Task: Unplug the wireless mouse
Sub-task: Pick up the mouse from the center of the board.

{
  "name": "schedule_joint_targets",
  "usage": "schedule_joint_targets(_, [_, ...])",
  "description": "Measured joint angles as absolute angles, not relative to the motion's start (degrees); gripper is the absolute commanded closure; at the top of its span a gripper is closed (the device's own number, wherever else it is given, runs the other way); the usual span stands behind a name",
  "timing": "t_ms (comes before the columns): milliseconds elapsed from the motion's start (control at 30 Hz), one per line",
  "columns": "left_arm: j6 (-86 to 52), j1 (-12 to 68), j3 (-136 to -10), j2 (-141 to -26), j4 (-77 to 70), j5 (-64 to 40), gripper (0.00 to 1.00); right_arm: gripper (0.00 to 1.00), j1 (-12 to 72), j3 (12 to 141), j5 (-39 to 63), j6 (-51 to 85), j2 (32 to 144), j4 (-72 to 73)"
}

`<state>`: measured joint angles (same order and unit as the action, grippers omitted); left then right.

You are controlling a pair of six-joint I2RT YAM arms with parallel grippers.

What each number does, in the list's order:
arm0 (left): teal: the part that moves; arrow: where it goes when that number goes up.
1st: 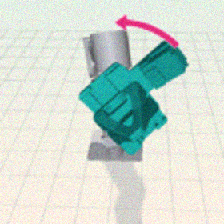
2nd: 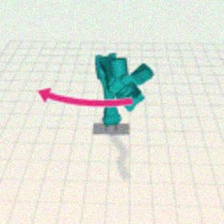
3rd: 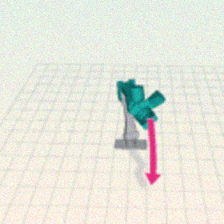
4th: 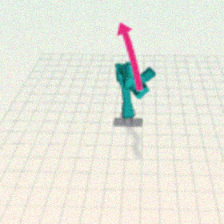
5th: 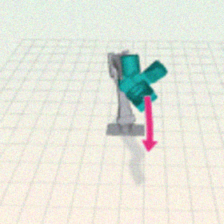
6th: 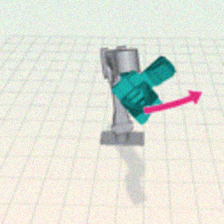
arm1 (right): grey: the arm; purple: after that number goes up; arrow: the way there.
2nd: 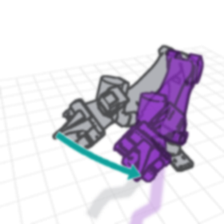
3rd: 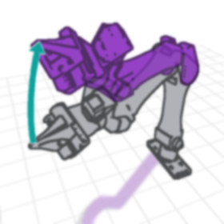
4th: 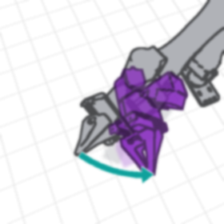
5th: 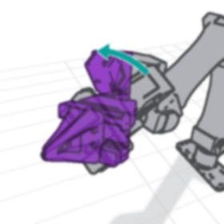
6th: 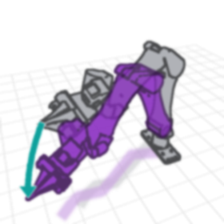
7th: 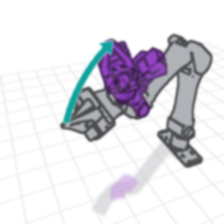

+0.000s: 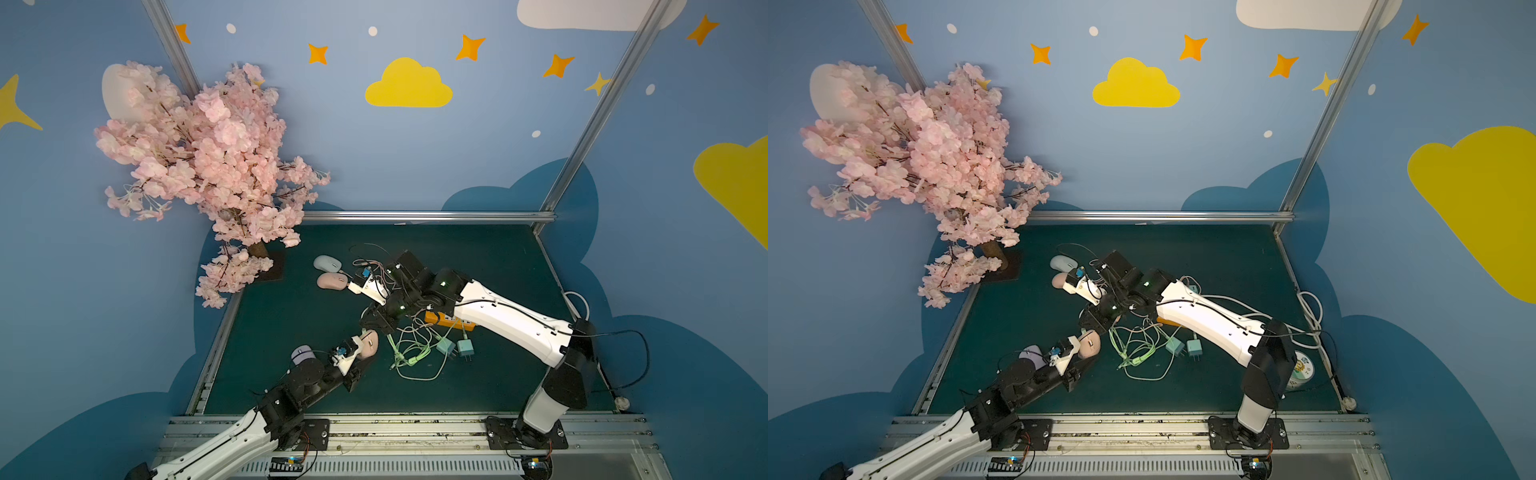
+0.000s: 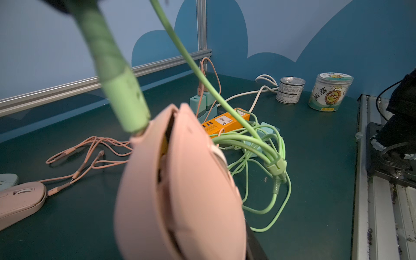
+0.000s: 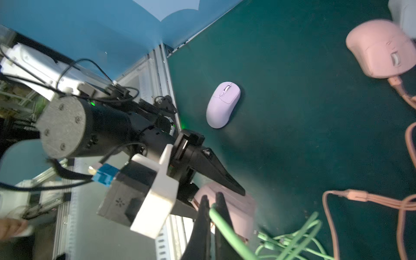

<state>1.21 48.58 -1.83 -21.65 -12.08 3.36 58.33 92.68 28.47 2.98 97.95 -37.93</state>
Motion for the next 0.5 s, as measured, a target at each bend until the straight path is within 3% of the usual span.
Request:
schedule_joint_targets(333, [1.21, 48.4, -1.85, -21.63, -12.95, 3.44, 0.69, 1.0, 58.52, 94.54, 25.76, 2.55, 97.97, -39.7])
schedule_joint_targets(500, [0.99, 48.29, -2.2, -21.65, -13.26, 3.84, 0.71, 1.0, 59.59, 96.57, 18.11, 2.22, 97.97, -41.71])
